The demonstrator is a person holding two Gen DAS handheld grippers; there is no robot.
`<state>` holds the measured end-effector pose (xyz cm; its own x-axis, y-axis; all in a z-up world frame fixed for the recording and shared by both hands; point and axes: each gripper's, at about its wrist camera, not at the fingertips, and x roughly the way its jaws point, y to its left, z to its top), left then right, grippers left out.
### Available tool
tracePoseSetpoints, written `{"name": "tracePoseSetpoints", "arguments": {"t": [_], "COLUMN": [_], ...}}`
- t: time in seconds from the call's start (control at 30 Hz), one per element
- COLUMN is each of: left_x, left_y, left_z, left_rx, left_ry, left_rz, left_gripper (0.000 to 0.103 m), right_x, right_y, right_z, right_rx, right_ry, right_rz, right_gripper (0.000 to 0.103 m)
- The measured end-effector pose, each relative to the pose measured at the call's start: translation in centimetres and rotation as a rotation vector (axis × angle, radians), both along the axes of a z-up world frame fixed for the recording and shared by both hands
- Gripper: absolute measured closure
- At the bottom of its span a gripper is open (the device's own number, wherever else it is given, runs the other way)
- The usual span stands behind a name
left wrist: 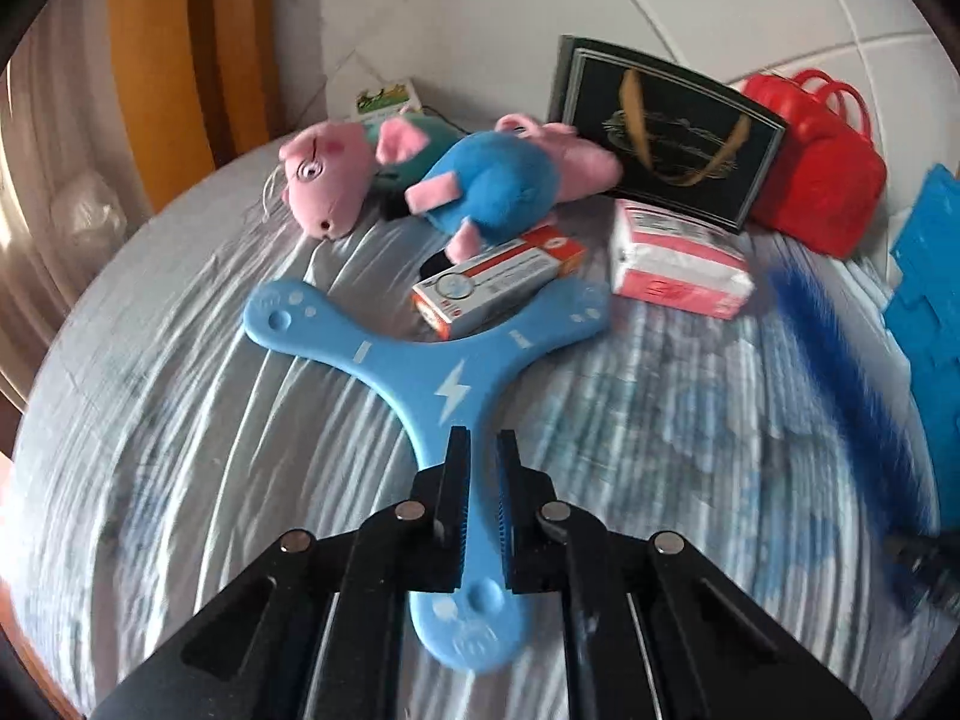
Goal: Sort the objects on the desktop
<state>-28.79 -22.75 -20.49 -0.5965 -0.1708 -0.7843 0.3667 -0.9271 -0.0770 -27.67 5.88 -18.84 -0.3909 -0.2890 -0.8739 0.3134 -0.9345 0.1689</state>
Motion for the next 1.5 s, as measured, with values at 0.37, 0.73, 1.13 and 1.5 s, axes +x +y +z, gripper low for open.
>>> {"name": "tracePoseSetpoints", "arguments": {"t": [0.37,0.73,1.13,1.5], "left_x": [3.7,4.9,5.8,3.0], "left_y": [9.4,9.4,1.7,-3.9], "left_z": [9.3,11.3,6.8,0.9], "left_rx": [-0.011,0.100,0.075,0.084], "left_ry": [0.001,0.010,-0.022,-0.158], "left_rz": [-0.162,-0.049,0.079,0.064], "left_gripper": [0.036,0.029,0.029,0.029], "right_x": [2.8,10.1,4.6,1.8], "right_y": [2.8,21.7,35.1,16.3], "right_z": [11.9,32.5,32.1,32.5], "right_rx": [-0.121,0.008,0.253,0.218], "right_ry": [0.232,0.592,0.401,0.549], "right_rz": [-0.047,-0.345,-0.658,-0.311], "right_gripper": [0.089,0.088,0.019,0.000]}}
